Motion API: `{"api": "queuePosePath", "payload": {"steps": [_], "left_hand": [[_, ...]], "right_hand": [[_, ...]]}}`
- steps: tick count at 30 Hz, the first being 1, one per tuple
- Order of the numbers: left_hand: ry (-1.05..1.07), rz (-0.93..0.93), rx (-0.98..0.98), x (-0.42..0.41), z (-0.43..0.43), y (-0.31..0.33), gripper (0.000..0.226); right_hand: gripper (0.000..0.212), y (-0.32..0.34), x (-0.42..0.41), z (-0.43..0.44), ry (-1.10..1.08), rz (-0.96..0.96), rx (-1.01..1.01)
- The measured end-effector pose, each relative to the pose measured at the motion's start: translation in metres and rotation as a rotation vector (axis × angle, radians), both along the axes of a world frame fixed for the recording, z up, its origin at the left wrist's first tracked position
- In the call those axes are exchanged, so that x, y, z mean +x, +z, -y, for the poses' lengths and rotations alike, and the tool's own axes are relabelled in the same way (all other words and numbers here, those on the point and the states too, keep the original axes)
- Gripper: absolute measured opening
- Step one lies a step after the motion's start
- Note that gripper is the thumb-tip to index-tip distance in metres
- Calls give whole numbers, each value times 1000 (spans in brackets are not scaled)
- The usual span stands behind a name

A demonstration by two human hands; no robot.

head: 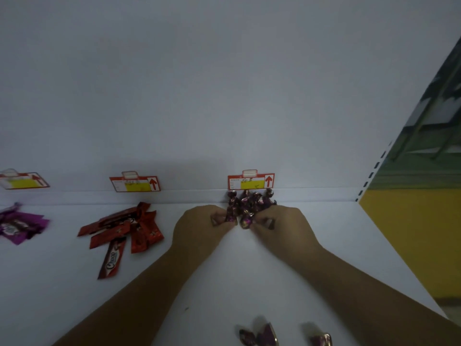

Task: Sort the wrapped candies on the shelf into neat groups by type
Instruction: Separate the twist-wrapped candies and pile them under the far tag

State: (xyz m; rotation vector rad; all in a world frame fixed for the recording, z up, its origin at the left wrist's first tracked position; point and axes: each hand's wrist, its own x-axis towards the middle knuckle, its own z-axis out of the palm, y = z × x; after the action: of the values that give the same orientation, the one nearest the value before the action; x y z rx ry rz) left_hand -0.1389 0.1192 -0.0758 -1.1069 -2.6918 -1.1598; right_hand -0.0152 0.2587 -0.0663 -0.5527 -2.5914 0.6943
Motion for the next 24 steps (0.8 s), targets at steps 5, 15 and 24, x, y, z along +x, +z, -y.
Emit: {"api": "queuePosePath", "payload": {"steps": [5,15,24], "left_hand": [[6,53,-1,2,1,2,15],[0,67,56,2,0,3,16],[0,47,14,1,-2,2,15]], "right_hand": [[9,-2,-2,0,-21,7,-37],[12,-3,-4,0,-27,6,-27],[20,-4,-7,2,-19,-7,45]]}}
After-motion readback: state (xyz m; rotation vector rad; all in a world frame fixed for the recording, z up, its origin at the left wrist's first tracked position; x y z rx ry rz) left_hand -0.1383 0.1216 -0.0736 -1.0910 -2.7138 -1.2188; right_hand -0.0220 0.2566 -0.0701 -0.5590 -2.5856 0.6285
